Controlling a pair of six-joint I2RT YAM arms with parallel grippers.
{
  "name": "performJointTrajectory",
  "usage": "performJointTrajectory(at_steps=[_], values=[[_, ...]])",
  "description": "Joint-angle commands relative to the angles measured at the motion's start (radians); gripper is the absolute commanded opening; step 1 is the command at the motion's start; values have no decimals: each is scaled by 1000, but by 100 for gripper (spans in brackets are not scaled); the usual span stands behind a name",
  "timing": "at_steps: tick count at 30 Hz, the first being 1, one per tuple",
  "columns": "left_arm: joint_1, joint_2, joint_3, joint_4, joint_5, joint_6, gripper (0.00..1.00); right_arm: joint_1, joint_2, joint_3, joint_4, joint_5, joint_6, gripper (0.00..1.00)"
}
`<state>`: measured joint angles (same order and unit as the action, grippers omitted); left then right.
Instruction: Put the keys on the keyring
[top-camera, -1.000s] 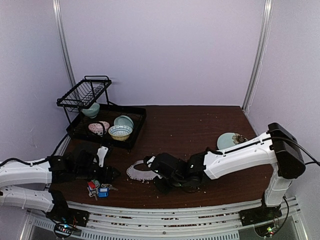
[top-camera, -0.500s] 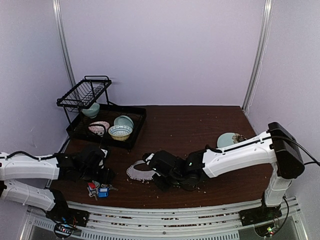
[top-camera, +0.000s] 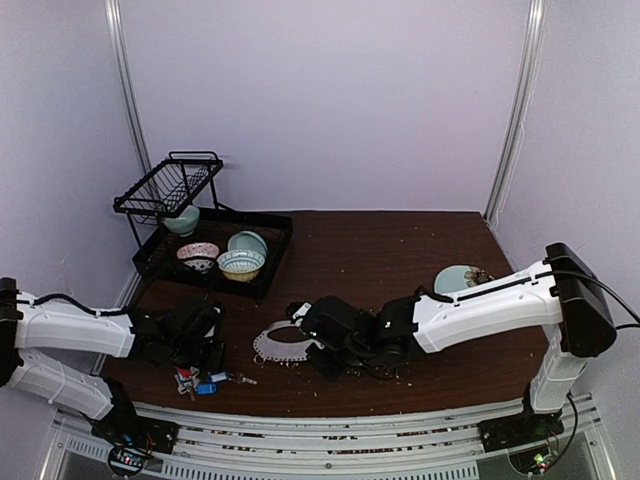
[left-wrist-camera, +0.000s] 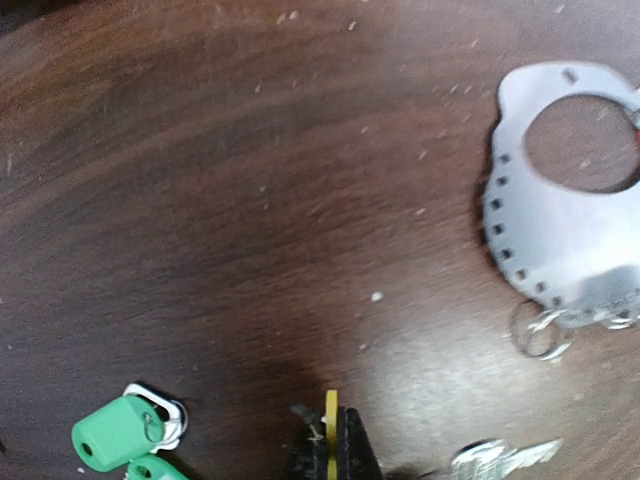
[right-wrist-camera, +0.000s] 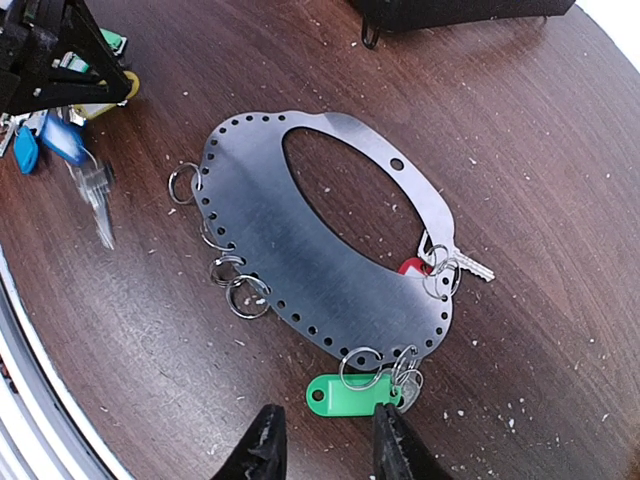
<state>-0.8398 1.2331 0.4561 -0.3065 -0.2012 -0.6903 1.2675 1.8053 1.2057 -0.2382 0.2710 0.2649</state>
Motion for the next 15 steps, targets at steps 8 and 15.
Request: performJointTrajectory(at_steps=[8,15], values=[[-58,-224,112,90,91,133,0,-14,-154,-28,89,-138,-106,32],[-189,-243,263,222,168,269,0,-14,-339,-143,324,-442,-168,34]])
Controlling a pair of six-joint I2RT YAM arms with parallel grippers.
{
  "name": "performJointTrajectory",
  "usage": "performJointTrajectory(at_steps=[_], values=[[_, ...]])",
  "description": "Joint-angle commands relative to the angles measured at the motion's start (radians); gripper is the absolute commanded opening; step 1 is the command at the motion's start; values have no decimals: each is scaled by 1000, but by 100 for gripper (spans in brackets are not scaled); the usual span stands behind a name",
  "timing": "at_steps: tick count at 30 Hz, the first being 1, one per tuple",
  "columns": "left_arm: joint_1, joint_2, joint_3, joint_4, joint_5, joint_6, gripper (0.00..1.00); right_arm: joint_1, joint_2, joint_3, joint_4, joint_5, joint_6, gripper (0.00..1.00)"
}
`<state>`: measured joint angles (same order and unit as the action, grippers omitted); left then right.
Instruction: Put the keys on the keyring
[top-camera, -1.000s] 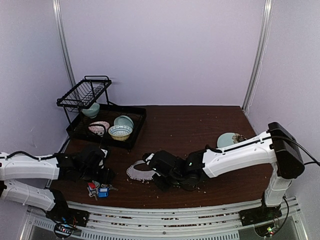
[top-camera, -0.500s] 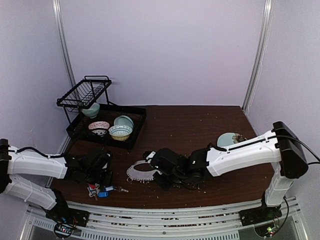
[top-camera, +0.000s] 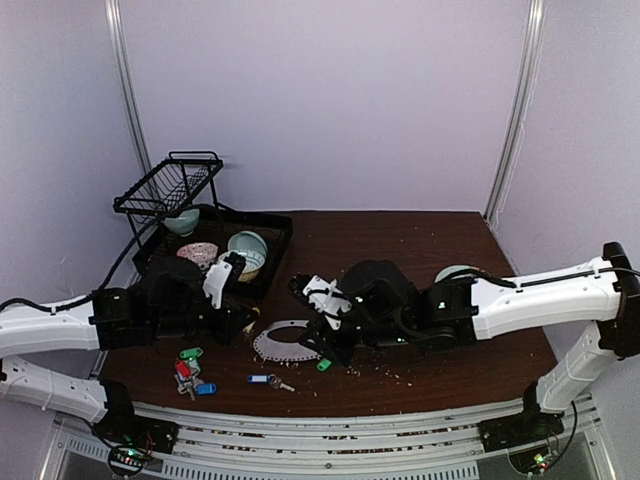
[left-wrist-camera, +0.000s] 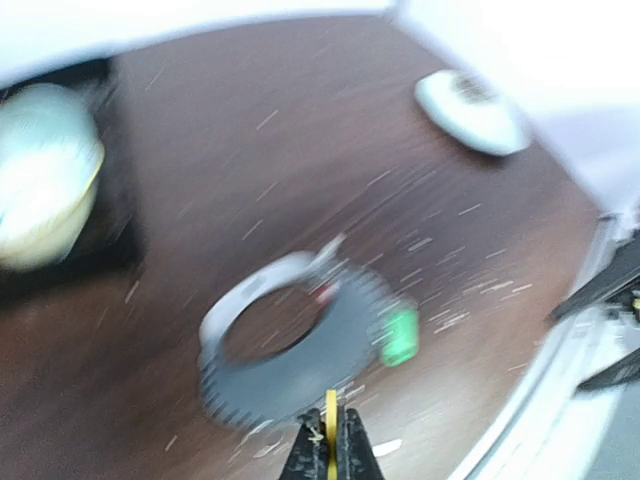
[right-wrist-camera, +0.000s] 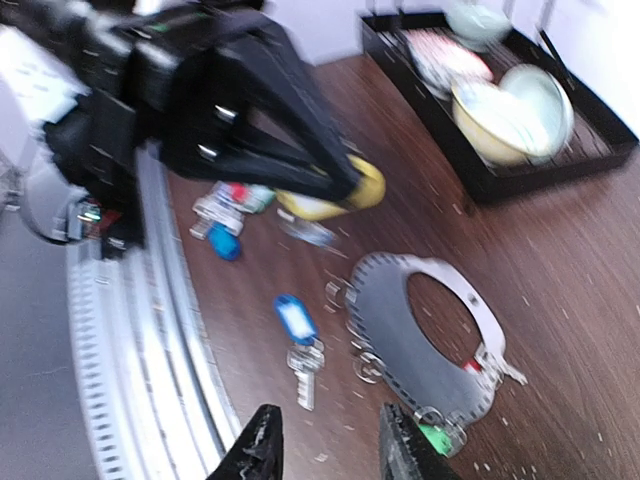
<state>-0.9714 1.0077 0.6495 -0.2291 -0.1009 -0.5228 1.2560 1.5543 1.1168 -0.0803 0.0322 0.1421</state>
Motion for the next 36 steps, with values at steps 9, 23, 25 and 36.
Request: performJointTrajectory(at_steps=[9,23,25,36], values=[[-107,-67,152,257,-169,-164,0,0,-209,-221,567,-86,23,30],[-161,-16,201,354,-273,-230,0,9,-68,-71,612,17,-143,29],[-162,-15,202,355,-282,-226,0,2,-49,-51,608,-5,-148,30],[-164,-12,197,389,-298,-201,0,-1,75,74,570,73,-179,15]])
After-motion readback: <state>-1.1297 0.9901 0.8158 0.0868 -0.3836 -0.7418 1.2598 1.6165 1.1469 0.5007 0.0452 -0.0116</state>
